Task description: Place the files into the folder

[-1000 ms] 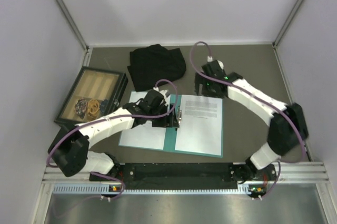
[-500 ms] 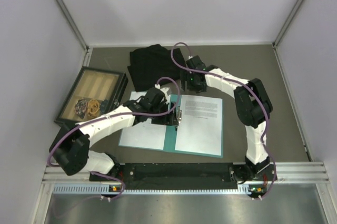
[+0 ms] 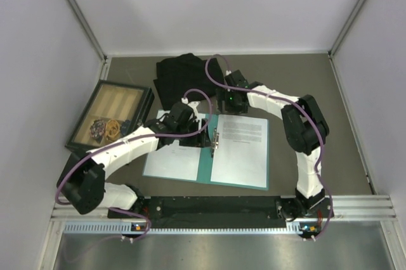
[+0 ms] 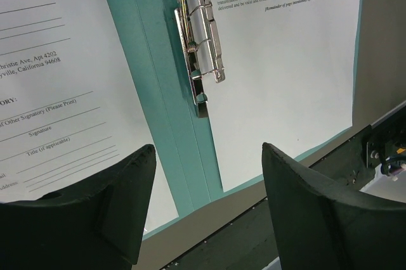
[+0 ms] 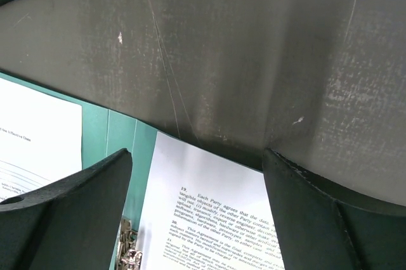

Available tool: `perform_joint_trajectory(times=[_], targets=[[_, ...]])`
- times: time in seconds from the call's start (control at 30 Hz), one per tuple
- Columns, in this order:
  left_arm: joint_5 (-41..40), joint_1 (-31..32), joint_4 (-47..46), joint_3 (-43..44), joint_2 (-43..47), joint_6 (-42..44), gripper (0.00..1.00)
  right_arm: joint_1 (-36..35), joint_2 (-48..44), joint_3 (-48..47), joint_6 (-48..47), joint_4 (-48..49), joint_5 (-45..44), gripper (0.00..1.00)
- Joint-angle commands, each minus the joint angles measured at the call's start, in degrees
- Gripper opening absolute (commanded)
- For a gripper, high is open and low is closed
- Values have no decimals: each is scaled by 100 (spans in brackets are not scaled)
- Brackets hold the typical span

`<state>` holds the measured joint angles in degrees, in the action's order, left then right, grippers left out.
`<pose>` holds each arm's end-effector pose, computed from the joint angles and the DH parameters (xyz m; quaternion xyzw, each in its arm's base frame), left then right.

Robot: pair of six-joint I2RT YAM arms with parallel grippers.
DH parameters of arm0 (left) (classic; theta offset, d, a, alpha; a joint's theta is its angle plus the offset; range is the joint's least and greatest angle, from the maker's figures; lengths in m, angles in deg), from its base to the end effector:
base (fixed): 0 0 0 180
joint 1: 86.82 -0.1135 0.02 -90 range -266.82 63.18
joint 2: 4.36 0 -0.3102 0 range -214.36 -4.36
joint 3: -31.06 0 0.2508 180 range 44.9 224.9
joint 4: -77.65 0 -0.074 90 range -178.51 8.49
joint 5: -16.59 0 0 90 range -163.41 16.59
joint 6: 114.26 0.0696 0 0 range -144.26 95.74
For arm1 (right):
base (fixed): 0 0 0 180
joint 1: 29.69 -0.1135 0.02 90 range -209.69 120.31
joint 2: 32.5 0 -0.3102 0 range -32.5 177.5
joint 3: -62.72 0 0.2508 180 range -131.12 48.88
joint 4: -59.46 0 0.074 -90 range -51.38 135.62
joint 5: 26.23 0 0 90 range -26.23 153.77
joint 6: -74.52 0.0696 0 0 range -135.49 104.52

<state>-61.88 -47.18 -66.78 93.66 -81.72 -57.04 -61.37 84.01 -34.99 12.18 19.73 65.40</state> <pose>0.2109 -0.1928 0.2428 0.0900 0.9322 -0.2757 0.2166 0.3996 0.2490 0.1878 -0.0376 0.9617 0.1461 0.2288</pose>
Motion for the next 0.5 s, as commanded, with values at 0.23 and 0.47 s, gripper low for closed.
perform_joint_trajectory(times=[0.23, 0.47], targets=[[86, -202, 41, -6, 310, 105, 73, -75, -155, -803, -489, -503, -477, 85], [622, -597, -424, -164, 459, -273, 70, -75, -725, -1360, -920, -1419, -1622, 99]])
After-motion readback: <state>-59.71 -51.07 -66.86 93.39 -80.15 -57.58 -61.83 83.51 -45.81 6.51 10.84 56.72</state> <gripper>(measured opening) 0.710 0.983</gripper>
